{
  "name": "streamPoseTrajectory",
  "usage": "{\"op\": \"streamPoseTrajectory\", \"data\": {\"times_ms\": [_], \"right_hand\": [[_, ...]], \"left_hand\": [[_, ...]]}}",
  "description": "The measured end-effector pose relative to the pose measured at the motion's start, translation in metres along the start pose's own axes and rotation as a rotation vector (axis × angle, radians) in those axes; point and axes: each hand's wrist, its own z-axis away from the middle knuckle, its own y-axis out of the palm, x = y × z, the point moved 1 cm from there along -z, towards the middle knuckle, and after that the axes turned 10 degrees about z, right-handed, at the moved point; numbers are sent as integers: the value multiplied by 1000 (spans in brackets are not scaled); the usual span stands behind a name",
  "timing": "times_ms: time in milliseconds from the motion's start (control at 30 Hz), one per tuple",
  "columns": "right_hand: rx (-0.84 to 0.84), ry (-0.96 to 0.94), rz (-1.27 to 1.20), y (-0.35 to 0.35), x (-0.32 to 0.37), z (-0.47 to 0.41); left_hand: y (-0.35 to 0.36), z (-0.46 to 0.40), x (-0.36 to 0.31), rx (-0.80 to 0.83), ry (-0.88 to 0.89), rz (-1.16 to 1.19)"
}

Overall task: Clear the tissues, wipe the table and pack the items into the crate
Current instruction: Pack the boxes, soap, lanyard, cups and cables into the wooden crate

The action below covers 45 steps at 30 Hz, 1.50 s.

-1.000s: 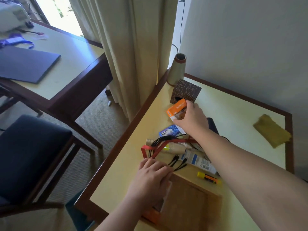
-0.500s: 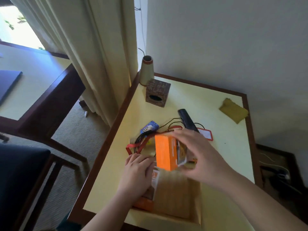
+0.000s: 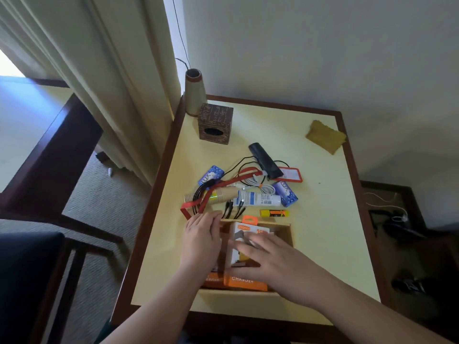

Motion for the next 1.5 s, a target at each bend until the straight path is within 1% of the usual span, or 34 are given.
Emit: {"op": "streamPoseTrajectory", "data": {"times_ms": [67, 133, 267, 333, 400, 433, 467, 533, 600, 667, 733, 867, 967, 1100, 1333, 1500], "right_hand": [[24, 17, -38, 5, 6, -4], [8, 64, -87, 9, 11, -7], [-46, 230, -266, 11, 13, 4], [-68, 415, -492, 11, 17, 10], [-207, 708, -728, 12, 28, 7], [-231, 852, -809, 12, 35, 1], [-216, 965, -869, 14, 42, -7], [-217, 1071, -953, 19, 54, -26], [-226, 1118, -972, 23, 61, -44], [-198, 1157, -965, 25, 62, -56], [-183, 1157, -927, 27, 62, -61], [-133, 1142, -816, 23, 62, -56], [-110, 1191, -753, 20, 54, -46], [-62, 1238, -758, 27, 43, -30], [10, 1221, -700, 43, 42, -34], [168, 1165, -702, 54, 36, -45]], "left_hand": [[-3, 0, -2, 24, -1, -9], [-4, 0, -3, 43, 5, -8], [-6, 0, -3, 51, 3, 2], [-7, 0, -5, 54, -12, 7], [-8, 0, -6, 53, -39, 15], [-8, 0, -6, 48, -46, 21], [-7, 0, -6, 45, -47, 27], [-5, 0, -5, 43, -47, 37], [-5, -1, -5, 40, -49, 38], [-7, -1, -2, 40, -52, 33], [-8, -2, 1, 45, -40, 28], [-3, 0, 1, 53, 45, -11], [-2, 0, 2, 56, 45, -32], [-3, 0, 1, 63, 56, -36], [-2, 1, 1, 50, 74, -38], [-1, 1, 3, 53, 87, -43]]}}
